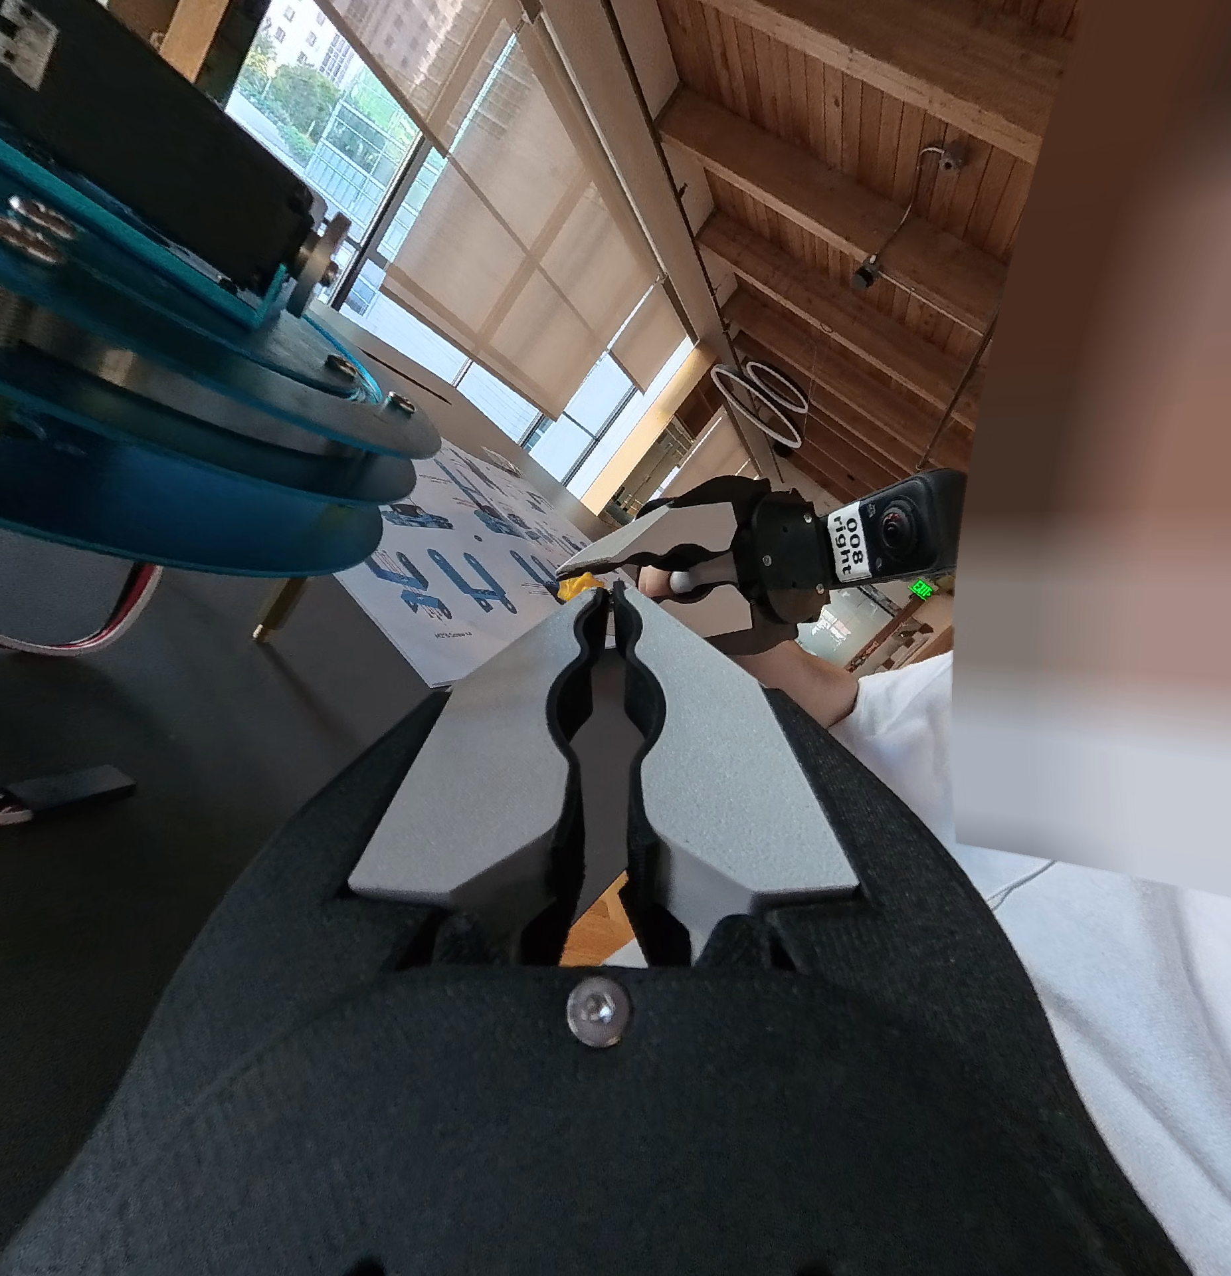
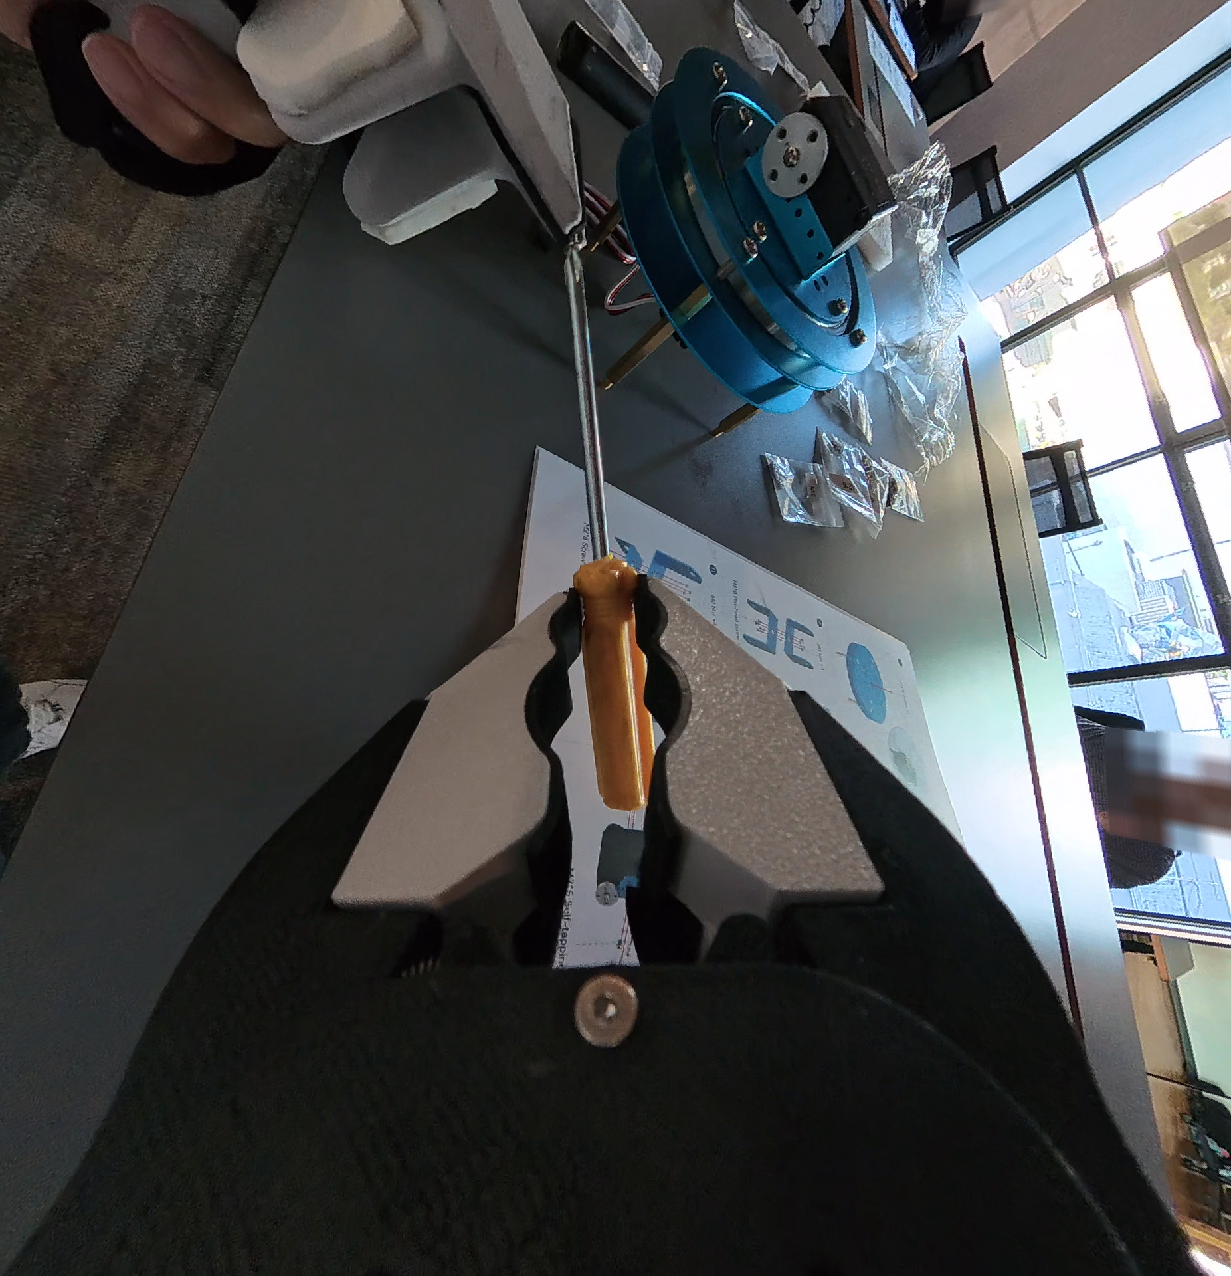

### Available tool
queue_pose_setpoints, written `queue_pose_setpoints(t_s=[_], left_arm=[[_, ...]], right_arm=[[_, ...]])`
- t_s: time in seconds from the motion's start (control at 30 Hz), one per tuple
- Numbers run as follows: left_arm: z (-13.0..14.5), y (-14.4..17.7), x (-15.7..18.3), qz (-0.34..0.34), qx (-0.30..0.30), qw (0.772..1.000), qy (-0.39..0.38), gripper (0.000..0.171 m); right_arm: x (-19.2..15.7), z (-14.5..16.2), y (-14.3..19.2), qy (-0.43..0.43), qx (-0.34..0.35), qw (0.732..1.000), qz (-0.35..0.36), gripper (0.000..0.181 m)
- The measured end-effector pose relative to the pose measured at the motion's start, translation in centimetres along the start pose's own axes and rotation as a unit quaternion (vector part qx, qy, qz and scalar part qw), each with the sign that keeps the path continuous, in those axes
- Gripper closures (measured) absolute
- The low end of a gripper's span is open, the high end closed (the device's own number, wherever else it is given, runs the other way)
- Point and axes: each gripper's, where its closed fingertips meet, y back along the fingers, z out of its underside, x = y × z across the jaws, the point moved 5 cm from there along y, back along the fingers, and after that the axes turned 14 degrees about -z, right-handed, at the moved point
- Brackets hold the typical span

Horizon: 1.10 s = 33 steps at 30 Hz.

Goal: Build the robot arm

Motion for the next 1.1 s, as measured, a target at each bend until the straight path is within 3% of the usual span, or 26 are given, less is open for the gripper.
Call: queue_pose_setpoints(t_s=[1.1], left_arm=[[-0.11,-0.28,-0.15,-0.006,-0.012,1.000,0.025,0.171]], right_arm=[[0.28,-0.07,0.29,0.020,-0.021,0.999,0.027,0.167]])
